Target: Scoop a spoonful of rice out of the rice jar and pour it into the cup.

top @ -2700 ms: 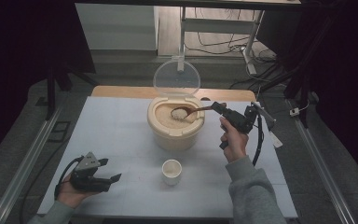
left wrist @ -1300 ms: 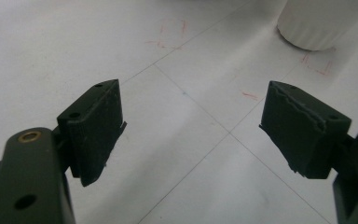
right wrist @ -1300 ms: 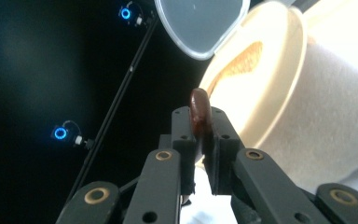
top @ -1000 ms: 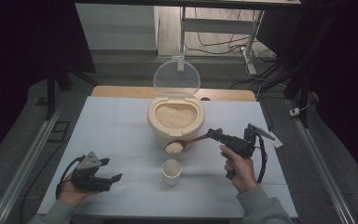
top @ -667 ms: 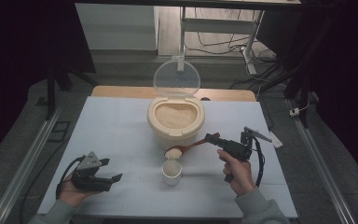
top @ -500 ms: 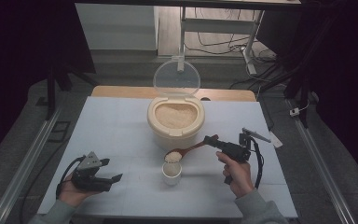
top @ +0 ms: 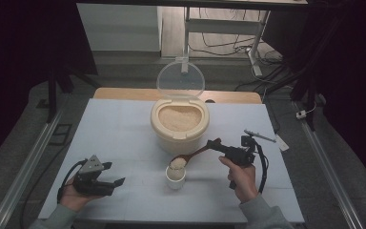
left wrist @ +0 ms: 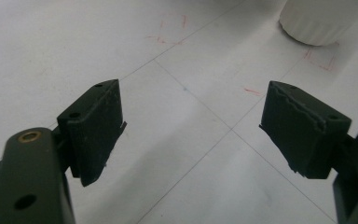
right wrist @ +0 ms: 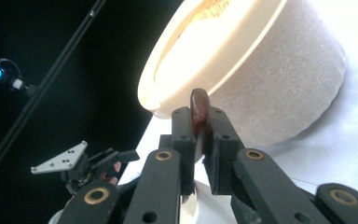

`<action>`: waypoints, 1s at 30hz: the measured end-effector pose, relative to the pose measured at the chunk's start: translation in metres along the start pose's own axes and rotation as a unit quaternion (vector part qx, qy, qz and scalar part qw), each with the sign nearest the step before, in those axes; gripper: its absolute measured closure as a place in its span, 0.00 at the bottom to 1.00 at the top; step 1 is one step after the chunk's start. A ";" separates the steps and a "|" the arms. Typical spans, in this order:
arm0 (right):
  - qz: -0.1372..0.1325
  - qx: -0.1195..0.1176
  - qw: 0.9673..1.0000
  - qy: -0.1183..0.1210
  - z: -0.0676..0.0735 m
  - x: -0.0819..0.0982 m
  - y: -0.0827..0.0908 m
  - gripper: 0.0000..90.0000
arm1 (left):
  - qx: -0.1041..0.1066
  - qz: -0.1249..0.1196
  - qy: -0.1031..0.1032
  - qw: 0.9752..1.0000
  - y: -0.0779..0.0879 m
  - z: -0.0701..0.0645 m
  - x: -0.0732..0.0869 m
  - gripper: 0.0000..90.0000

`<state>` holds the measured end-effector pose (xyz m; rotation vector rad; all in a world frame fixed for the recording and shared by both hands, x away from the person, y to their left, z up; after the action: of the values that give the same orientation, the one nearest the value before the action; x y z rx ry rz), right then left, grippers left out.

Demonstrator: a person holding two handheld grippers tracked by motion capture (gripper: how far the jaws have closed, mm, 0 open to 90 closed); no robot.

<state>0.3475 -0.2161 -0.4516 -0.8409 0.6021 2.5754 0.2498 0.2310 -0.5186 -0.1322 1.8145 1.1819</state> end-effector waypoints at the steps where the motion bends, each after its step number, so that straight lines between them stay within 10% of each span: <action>1: 0.001 0.001 1.000 0.005 0.001 0.000 0.000 0.93 | 0.000 0.000 0.000 1.000 0.000 0.000 0.000 0.23; 30: -0.011 -0.010 0.987 0.158 0.028 -0.001 0.010 0.92 | -0.001 0.001 0.001 1.000 0.000 0.000 0.000 0.23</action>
<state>0.3303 -0.2111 -0.4275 -1.2699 0.6512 2.4494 0.2501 0.2313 -0.5193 -0.1324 1.8151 1.1861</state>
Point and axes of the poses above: each handheld gripper's, and its own axes: y roughly backward along the jaws, x roughly out of its underside, z roughly to its left, the point moved 1 cm from there along -y, roughly forward along the jaws, and after that the axes turned 2 degrees about y, right-handed, at the moved point
